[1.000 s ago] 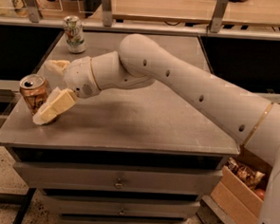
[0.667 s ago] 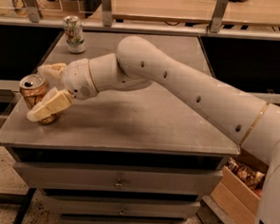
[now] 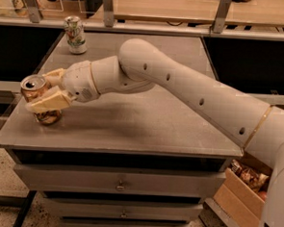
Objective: Pick orange can
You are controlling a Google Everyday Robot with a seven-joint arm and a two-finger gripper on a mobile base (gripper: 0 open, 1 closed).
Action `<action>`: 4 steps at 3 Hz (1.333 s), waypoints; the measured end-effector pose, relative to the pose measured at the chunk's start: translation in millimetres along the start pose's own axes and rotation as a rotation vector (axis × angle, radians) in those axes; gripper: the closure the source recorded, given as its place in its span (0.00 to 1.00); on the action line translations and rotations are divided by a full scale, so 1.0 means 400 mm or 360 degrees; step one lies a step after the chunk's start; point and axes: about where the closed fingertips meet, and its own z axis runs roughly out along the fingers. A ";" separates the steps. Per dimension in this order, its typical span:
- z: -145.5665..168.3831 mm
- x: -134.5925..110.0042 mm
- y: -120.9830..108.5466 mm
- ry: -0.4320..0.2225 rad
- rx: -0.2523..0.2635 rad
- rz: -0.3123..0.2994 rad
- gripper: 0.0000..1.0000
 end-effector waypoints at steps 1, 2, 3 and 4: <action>-0.027 -0.010 -0.005 -0.0031 0.0033 0.0005 0.87; -0.100 -0.047 -0.028 -0.0022 0.0108 -0.0019 1.00; -0.237 -0.146 -0.060 -0.0001 0.0193 -0.0122 1.00; -0.241 -0.153 -0.062 -0.0003 0.0194 -0.0129 1.00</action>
Offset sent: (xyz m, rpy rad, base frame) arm 0.0310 -0.0626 0.0546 0.0319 -0.0518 -0.1196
